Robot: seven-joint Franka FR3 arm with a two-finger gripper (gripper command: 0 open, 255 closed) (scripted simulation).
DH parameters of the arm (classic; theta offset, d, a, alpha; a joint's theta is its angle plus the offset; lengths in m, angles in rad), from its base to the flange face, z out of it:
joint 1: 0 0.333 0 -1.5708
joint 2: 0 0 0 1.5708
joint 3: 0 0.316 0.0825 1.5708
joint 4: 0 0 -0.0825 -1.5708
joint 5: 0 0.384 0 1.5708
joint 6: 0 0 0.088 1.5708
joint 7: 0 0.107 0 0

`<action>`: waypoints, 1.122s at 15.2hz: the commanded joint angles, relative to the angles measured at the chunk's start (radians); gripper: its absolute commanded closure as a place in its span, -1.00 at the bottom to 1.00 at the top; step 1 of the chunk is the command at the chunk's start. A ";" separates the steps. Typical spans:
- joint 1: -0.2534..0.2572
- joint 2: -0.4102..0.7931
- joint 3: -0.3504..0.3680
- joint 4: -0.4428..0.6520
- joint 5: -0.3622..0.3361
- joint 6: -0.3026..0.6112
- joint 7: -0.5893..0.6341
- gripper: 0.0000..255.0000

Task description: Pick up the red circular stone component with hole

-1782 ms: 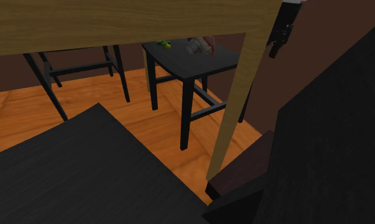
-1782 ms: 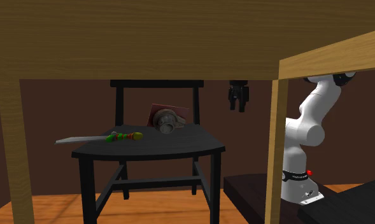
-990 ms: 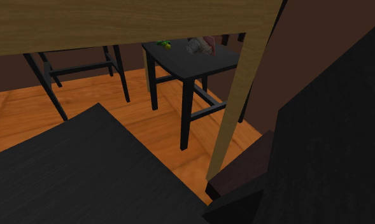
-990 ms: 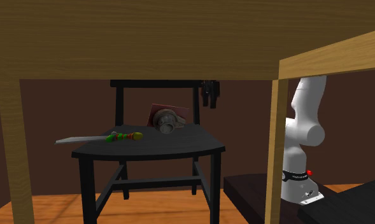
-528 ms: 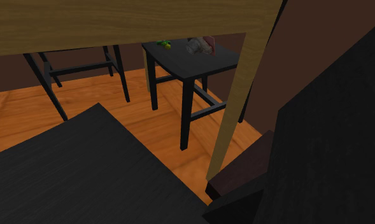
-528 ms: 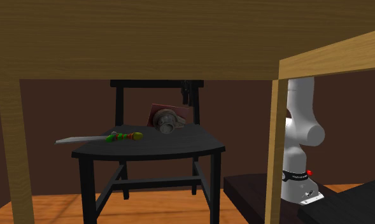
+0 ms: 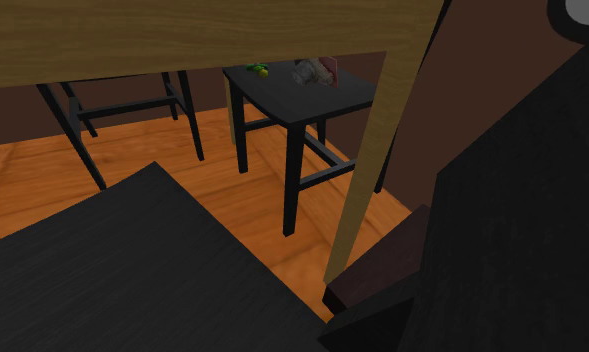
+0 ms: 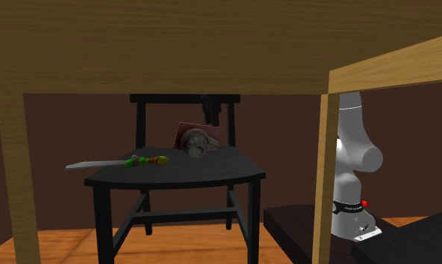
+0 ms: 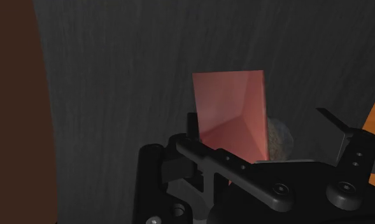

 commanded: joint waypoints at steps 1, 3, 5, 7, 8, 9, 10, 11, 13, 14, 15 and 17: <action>0.008 0.014 0.009 -0.024 0.010 0.130 0.001 -1.00; 0.009 0.005 0.008 -0.063 0.011 0.160 0.001 -1.00; 0.008 0.000 0.008 -0.092 0.011 0.184 0.001 -1.00; 0.008 -0.001 0.008 -0.092 0.011 0.183 0.001 1.00; 0.009 0.000 0.008 -0.090 0.011 0.183 0.001 1.00; 0.009 0.000 0.008 -0.091 0.011 0.183 0.001 1.00; 0.009 0.001 0.008 -0.089 0.011 0.182 0.001 1.00; 0.009 0.001 0.008 -0.090 0.011 0.182 0.001 1.00; 0.008 0.000 0.008 -0.090 0.011 0.182 0.001 1.00; 0.008 -0.001 0.008 -0.092 0.011 0.183 0.001 1.00; 0.008 0.000 0.008 -0.091 0.011 0.183 0.001 1.00; 0.008 0.003 0.008 -0.074 0.011 0.169 0.001 1.00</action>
